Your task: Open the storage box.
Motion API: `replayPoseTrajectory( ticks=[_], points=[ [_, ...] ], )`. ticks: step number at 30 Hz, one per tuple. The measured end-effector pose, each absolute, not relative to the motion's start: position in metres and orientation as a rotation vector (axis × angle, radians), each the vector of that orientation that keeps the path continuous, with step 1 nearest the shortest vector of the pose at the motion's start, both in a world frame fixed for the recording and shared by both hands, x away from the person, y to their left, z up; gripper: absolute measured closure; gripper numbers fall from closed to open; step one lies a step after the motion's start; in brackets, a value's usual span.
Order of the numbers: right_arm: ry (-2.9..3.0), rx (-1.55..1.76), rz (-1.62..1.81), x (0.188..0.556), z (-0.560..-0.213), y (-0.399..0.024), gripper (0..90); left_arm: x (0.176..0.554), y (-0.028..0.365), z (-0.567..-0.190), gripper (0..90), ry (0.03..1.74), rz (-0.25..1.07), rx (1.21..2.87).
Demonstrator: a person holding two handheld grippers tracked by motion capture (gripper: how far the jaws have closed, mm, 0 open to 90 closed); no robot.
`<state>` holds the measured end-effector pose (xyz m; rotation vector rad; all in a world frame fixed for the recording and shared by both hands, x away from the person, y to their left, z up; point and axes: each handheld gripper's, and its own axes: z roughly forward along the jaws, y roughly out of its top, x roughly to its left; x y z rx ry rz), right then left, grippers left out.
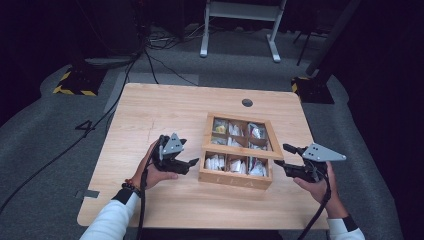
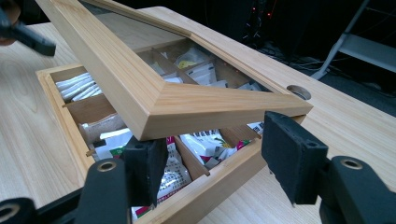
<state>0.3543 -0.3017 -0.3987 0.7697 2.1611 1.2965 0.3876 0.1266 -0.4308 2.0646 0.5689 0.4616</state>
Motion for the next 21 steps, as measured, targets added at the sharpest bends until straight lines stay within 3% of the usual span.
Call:
replayPoseTrajectory(
  ticks=[6,16,21],
  points=[
    [2.166,0.767,1.286,0.354,-0.399,-0.301,41.0,0.39,0.112,-0.409,22.1,0.487,0.485,1.963],
    [2.142,0.797,1.318,0.354,-0.399,-0.304,41.2,0.394,0.095,-0.4,22.8,0.398,0.516,1.966],
    [2.16,0.821,1.304,0.356,-0.404,-0.306,39.1,0.4,0.092,-0.389,37.6,0.345,0.49,1.952]
  ],
)
